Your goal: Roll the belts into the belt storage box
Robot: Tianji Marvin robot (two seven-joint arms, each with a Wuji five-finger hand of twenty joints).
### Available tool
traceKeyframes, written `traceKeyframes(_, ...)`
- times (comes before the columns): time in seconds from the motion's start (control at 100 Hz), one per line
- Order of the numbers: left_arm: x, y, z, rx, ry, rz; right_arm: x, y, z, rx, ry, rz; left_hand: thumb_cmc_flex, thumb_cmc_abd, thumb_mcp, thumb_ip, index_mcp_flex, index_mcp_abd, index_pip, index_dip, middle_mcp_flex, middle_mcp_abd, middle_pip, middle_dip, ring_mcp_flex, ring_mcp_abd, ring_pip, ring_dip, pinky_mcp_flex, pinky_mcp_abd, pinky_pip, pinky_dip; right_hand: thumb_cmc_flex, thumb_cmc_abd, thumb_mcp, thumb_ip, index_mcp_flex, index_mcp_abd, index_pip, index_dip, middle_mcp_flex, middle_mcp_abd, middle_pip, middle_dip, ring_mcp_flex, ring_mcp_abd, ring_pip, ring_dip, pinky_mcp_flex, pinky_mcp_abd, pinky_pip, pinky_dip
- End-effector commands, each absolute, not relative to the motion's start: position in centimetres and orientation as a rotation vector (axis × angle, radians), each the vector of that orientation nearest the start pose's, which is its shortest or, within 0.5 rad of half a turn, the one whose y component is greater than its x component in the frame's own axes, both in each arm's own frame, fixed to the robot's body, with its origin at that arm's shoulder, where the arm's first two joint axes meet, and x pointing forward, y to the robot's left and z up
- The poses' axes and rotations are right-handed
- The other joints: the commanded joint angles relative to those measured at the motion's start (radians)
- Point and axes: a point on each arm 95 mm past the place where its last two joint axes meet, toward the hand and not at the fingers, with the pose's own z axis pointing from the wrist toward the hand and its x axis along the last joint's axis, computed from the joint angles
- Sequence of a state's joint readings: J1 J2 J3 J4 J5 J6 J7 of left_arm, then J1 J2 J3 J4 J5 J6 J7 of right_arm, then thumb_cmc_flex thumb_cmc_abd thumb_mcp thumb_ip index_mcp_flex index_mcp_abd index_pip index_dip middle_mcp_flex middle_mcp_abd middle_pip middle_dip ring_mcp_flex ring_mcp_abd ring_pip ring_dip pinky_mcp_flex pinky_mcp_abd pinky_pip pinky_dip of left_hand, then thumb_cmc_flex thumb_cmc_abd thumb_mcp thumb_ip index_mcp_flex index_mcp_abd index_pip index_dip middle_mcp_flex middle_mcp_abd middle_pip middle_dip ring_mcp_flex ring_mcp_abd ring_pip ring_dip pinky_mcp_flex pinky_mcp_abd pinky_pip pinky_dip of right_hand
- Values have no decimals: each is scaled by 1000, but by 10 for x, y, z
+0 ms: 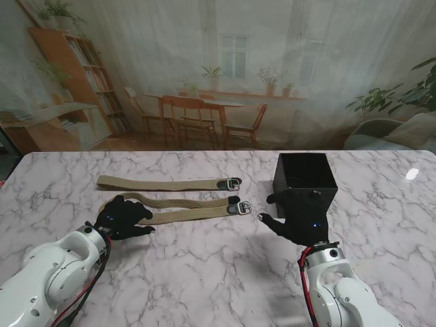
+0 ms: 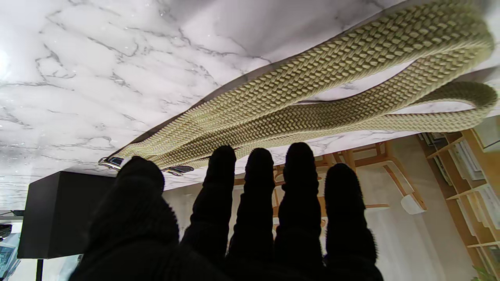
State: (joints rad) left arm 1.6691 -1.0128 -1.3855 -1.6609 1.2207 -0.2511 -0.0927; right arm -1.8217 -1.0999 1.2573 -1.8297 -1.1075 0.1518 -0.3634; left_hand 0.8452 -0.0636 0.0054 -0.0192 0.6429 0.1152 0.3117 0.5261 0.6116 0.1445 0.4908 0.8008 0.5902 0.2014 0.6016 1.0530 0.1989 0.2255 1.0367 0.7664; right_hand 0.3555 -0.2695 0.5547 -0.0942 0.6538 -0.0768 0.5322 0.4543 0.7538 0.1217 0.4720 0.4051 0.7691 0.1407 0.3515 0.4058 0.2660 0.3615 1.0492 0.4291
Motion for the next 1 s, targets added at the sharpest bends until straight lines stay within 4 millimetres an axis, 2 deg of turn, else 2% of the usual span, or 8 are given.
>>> traceKeyframes(0.0,381,58,-325,-973,1791,-1253,330,7,-296,1041,1160,1534,15,21,-25,9,-17,10,-13,1,-44,-1,58,74,-14,-12,59,71,-1,-10,39,36,17,11,-13,26,-13,-9,-9,22,-33,12,-3,2,-24,12,-32,-13,-21,25,-16,-5)
traceKeyframes(0.06,379,59,-324,-974,1785,-1248,330,7,-296,1044,1156,1538,13,21,-25,9,-21,11,-13,3,-57,-1,77,104,-28,-13,70,95,-14,-7,31,34,16,11,-13,26,-13,-11,-9,23,-34,12,-2,1,-26,12,-32,-14,-22,26,-16,-4)
traceKeyframes(0.1,378,59,-324,-970,1780,-1247,330,6,-296,1045,1155,1540,12,21,-26,9,-25,10,-15,3,-78,8,31,77,-49,-6,17,63,-26,-5,13,25,16,11,-12,26,-12,-12,-8,23,-33,12,-1,1,-25,13,-31,-14,-22,26,-17,-4)
traceKeyframes(0.21,378,62,-323,-922,1770,-1243,330,5,-295,1041,1147,1543,2,20,-26,9,-52,-6,-51,-21,-130,39,-260,-312,-106,11,-252,-295,-75,21,-124,-49,15,11,-12,26,-12,-11,-8,24,-35,15,0,0,-28,13,-31,-15,-24,26,-18,-3)
traceKeyframes(0.27,377,64,-322,-908,1768,-1237,330,4,-295,1040,1144,1545,0,21,-26,9,-57,-10,-62,-28,-133,36,-304,-387,-105,12,-290,-376,-82,31,-164,-75,15,11,-11,26,-9,-10,-8,24,-34,15,1,-1,-28,14,-30,-15,-25,28,-19,-3)
traceKeyframes(0.64,389,101,-304,-870,1757,-1135,330,1,-293,1021,1129,1551,2,23,-26,10,-46,-18,-60,-26,-106,28,-321,-409,-97,11,-306,-412,-89,41,-185,-86,14,11,-14,25,-7,-13,-10,25,-35,18,1,-3,-33,17,-29,-17,-32,31,-24,-1)
traceKeyframes(0.86,402,117,-315,-892,1775,-1055,329,-2,-292,1017,1114,1553,10,-10,-26,11,-78,-29,-81,-37,-174,27,-359,-431,-115,5,-316,-423,-98,34,-196,-90,16,13,-14,26,-6,-10,-11,26,-36,20,0,-3,-34,19,-29,-17,-33,32,-27,-1)
traceKeyframes(0.99,408,121,-326,-904,1790,-1001,329,-2,-292,1020,1108,1551,22,-55,-22,12,-91,-63,-94,-45,-229,24,-387,-460,-150,5,-334,-440,-122,38,-226,-98,17,13,-15,26,-6,-11,-11,26,-39,22,0,-3,-37,18,-29,-17,-36,32,-28,0)
